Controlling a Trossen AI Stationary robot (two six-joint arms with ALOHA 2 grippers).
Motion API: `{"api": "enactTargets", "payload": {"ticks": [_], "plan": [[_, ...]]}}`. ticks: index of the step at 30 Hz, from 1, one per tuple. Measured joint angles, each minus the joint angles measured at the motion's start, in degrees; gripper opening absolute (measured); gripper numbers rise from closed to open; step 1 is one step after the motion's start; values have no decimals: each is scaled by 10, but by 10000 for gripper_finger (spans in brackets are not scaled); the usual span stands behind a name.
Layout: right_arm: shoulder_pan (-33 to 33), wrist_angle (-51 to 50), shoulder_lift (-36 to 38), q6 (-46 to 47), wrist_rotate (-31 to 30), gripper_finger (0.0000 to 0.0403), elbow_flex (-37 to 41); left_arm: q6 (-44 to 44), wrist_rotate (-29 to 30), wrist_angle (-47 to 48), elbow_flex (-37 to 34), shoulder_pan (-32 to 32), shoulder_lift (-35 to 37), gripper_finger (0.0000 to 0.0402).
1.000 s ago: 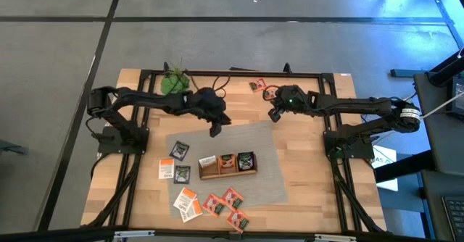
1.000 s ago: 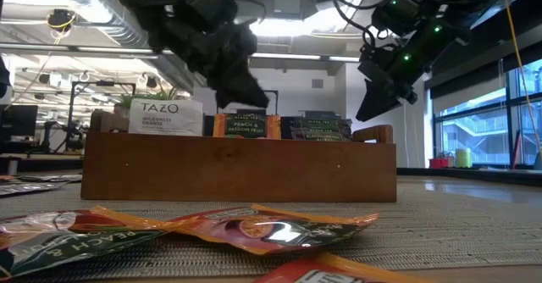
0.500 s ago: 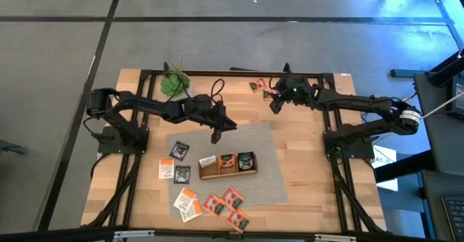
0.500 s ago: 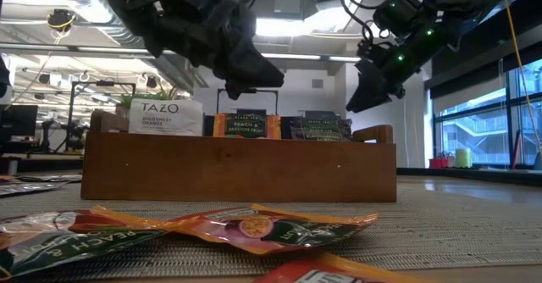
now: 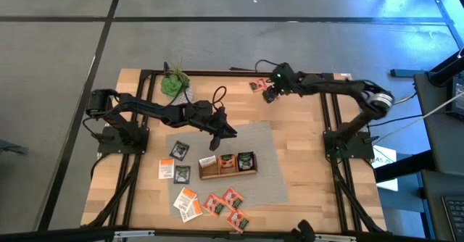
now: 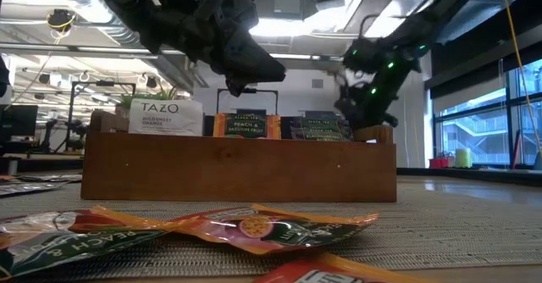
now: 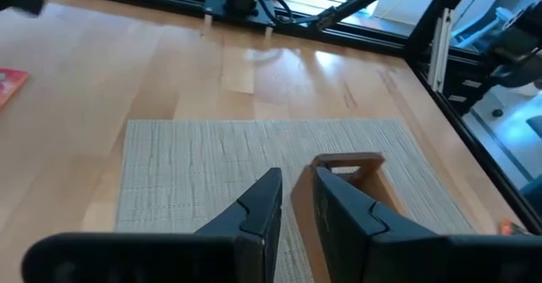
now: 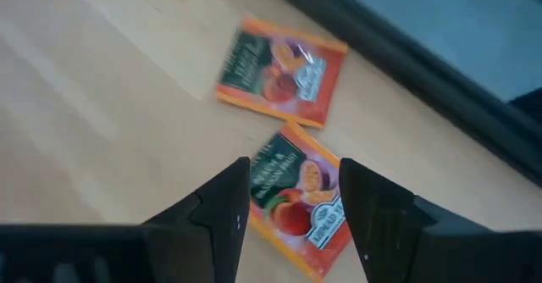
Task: Pick & Place Tea
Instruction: Put the orange tea bag into the middle section of the wooden organizer
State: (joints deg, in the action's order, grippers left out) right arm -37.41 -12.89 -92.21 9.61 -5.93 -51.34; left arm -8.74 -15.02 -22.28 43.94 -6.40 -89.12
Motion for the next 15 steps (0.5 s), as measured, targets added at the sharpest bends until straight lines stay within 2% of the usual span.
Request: {"api": "enactTargets", "payload": {"ticks": [7,15], "plan": [[-5,-69,-97,-12,1,184,-64,-5,0,3,0,14,0,64],[-2,-95,-122,-7,-2,184,-56,-1,0,3,0,19,0,64]]}}
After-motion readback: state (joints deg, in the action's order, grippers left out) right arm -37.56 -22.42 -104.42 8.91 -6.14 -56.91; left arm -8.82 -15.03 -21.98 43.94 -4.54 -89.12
